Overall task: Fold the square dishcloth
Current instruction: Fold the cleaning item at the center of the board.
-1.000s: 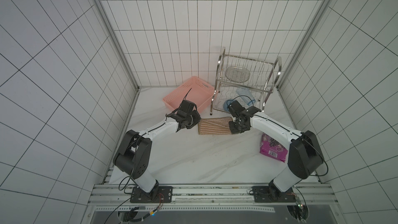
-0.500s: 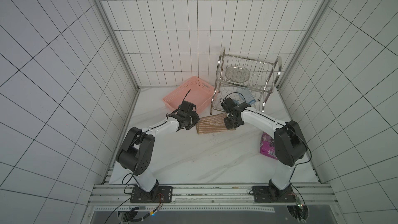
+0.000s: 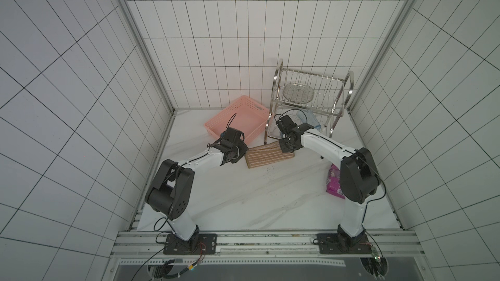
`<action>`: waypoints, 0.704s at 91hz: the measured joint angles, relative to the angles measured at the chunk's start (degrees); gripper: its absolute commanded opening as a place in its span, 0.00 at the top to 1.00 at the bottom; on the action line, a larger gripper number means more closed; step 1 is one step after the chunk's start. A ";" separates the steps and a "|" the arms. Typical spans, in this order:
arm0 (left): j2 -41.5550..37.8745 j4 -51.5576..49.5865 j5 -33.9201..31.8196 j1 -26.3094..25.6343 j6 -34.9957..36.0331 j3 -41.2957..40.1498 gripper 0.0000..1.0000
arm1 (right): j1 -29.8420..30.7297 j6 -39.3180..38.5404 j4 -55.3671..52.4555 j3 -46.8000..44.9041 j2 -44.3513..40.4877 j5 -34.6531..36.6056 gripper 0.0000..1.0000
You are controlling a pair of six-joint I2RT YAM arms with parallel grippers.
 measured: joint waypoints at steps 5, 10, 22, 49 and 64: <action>0.00 0.17 -0.37 0.02 -0.31 -0.35 1.00 | 0.00 -0.33 0.48 0.35 0.50 0.07 0.65; 0.00 0.24 -0.66 0.00 -0.66 -0.85 1.00 | 0.00 -0.52 0.90 0.57 0.85 0.07 0.62; 0.07 0.11 -1.16 0.00 -1.25 -1.81 0.78 | 0.00 -1.01 1.27 1.03 1.03 -0.02 0.55; -0.70 0.50 -2.43 0.00 -2.60 -4.63 0.62 | 0.02 -1.31 1.62 -2.60 -2.45 -1.77 0.48; -4.00 -0.13 -3.65 -0.22 -3.06 -7.54 0.47 | 0.11 -0.85 1.79 -6.60 -6.10 -4.22 0.54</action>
